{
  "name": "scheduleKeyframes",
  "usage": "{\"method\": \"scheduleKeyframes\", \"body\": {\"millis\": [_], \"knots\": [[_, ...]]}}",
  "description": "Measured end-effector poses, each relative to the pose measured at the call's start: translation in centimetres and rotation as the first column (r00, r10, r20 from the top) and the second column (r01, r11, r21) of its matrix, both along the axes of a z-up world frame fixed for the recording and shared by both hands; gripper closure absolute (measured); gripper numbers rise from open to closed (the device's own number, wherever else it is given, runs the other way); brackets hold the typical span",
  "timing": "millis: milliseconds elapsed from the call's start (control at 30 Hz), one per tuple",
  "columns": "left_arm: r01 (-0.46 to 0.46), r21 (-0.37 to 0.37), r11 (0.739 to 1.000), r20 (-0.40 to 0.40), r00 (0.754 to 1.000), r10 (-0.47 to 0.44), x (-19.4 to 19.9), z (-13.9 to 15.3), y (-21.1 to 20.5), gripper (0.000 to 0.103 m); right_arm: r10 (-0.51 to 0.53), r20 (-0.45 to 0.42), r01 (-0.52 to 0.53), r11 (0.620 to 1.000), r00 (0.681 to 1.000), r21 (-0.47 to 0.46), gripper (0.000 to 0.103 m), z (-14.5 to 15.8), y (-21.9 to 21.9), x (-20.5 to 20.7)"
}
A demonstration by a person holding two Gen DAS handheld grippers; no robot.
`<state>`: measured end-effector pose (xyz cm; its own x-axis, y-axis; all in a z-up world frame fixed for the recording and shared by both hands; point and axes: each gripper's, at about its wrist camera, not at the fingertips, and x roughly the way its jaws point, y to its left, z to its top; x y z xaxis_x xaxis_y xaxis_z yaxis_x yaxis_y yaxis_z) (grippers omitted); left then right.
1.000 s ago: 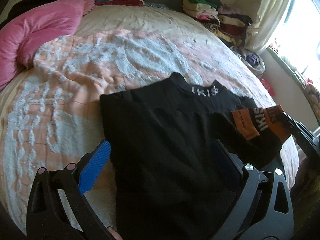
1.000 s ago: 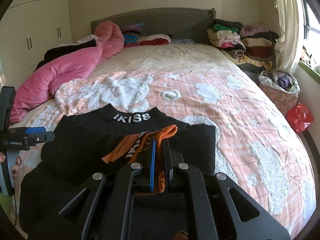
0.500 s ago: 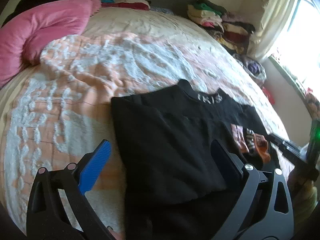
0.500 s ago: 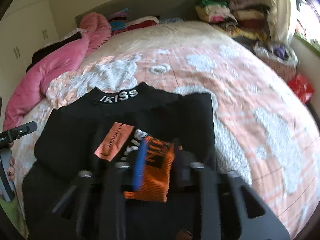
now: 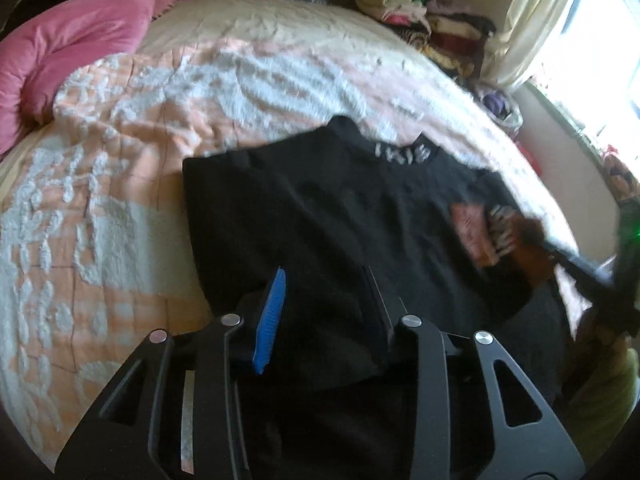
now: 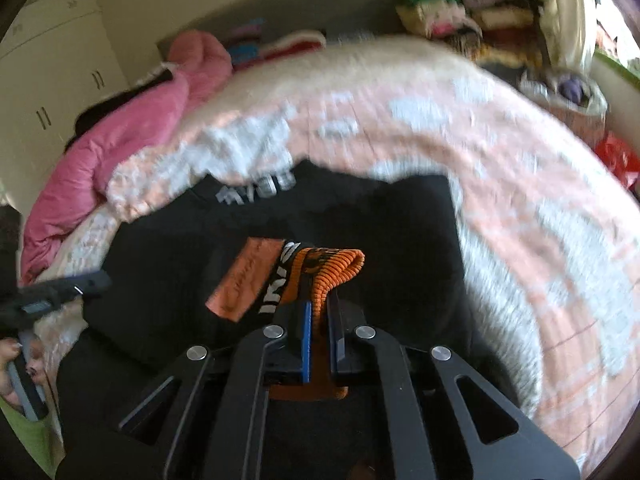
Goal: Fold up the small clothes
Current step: 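Grasp the folded orange cuffs with the right tool and adjust them, then open the right tool and release the orange cuffs onto the shirt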
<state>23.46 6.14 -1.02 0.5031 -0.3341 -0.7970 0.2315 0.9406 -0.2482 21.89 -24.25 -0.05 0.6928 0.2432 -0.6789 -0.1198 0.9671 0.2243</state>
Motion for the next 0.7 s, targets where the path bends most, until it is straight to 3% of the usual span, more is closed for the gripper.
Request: {"method": "scheduleKeyframes", "body": {"millis": [133, 333, 400, 467, 700], "knots": [[-0.004, 0.014, 1.000, -0.025, 1.000, 0.005, 0.2, -1.0, 0.1, 0.073, -0.017, 0.032, 0.019, 0.998, 0.999, -0.052, 0.098, 1.0, -0.3, 0.1], [0.001, 0.027, 1.000, -0.025, 1.000, -0.001, 0.0, -1.0, 0.0, 0.073, -0.041, -0.077, 0.036, 0.997, 0.996, -0.070, 0.096, -1.9, -0.4, 1.3], [0.000, 0.025, 1.000, -0.025, 1.000, 0.000, 0.1, -1.0, 0.0, 0.073, -0.049, -0.100, 0.041, 0.996, 0.994, -0.083, 0.089, -2.5, -0.3, 1.3], [-0.002, 0.027, 1.000, -0.023, 1.000, 0.002, 0.0, -1.0, 0.0, 0.073, -0.062, -0.105, 0.055, 0.996, 0.993, -0.069, 0.074, -2.6, -0.6, 1.0], [0.017, 0.014, 1.000, 0.005, 1.000, -0.017, -1.2, 0.2, -0.5, 0.073, -0.071, -0.020, 0.070, 0.997, 0.997, -0.044, 0.058, -0.5, -0.4, -1.4]]}}
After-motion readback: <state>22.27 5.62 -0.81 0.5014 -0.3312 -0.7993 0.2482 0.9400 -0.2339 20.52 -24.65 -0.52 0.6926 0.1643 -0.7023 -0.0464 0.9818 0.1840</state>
